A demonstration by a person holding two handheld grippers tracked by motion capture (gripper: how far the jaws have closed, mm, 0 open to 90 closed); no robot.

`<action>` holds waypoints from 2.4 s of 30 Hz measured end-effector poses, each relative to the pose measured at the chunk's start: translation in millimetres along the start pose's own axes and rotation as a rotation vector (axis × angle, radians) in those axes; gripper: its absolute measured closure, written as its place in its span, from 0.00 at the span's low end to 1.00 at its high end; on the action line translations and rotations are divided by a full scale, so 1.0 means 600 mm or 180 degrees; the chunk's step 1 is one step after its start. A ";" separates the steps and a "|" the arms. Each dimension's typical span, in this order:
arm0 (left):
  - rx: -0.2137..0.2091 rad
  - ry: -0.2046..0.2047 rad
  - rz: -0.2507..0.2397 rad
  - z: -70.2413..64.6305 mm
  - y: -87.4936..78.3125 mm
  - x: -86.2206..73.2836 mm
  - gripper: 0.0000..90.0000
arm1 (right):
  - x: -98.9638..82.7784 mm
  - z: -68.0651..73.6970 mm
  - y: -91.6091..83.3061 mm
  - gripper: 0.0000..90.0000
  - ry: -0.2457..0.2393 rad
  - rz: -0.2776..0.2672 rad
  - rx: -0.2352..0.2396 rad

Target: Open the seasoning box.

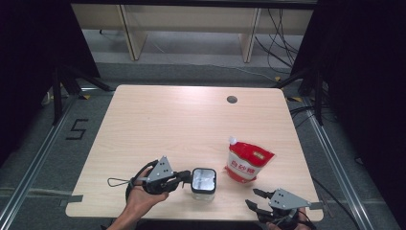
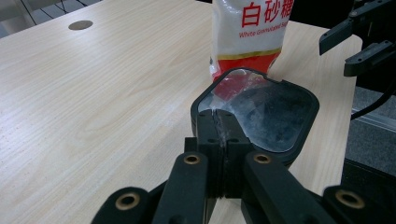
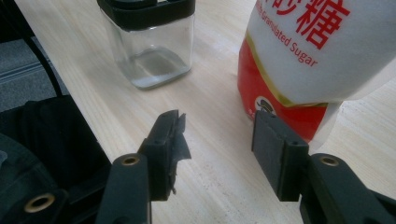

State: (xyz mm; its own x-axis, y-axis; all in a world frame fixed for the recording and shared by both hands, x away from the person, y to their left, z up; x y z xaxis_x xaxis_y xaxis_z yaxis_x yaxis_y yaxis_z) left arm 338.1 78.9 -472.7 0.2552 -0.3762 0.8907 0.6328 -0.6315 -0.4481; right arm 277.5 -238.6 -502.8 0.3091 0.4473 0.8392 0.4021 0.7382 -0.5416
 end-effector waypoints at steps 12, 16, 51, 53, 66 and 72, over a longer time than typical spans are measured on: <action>0.0038 0.0047 0.0021 0.004 -0.002 -0.004 0.98 | 0.019 0.013 0.013 0.79 -0.0110 -0.0118 0.0019; 0.0031 -0.0046 0.0005 0.003 -0.002 -0.006 0.99 | 0.034 0.020 0.029 0.83 -0.0165 -0.0168 0.0089; 0.0060 -0.0064 -0.0021 0.014 -0.003 -0.007 0.99 | 0.077 0.030 0.093 0.98 -0.0334 -0.0217 0.0336; 0.0055 -0.0046 -0.0023 0.010 -0.002 -0.006 0.98 | 0.076 0.030 0.094 0.98 -0.0361 -0.0194 0.0361; 0.0035 -0.0020 -0.0048 0.003 0.000 -0.007 0.99 | 0.078 0.033 0.097 0.98 -0.0309 -0.0219 0.0351; 0.0057 -0.0079 -0.0083 0.003 -0.001 -0.009 0.99 | 0.080 0.033 0.099 0.98 -0.0354 -0.0218 0.0372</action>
State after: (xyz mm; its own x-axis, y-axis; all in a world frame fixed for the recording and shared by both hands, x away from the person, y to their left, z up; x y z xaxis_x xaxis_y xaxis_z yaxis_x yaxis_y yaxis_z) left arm 337.8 82.7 -477.2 0.2564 -0.3427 0.9038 0.6525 -0.6285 -0.4234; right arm 299.2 -163.1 -493.9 0.1847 0.4423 0.8776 0.3141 0.8196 -0.4792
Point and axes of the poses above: each handheld gripper's, and its own axes: y roughly forward along the jaws, x roughly out of its top, z roughly to its left, the point moved 4 cm from there along y, roughly forward along the jaws, and after that the axes turned 12 degrees about x, right-handed, at the moved point
